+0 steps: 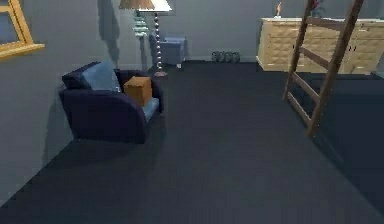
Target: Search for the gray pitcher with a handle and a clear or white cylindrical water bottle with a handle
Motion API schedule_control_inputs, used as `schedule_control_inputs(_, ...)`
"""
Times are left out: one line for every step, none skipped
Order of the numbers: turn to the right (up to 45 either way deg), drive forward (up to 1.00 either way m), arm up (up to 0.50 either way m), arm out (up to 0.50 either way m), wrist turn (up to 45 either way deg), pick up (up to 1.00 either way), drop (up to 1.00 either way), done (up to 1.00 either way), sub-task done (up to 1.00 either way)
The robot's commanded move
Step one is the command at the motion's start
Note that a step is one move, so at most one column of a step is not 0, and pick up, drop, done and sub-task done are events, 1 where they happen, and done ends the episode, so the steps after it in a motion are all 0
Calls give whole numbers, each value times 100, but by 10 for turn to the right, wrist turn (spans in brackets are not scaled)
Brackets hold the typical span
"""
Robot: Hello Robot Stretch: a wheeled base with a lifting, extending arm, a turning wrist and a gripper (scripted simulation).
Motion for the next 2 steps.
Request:
schedule_control_inputs(0, 100, 0, 0, 0, 0, 0, 0, 0)
schedule_control_inputs(30, 0, 0, 0, 0, 0, 0, 0, 0)
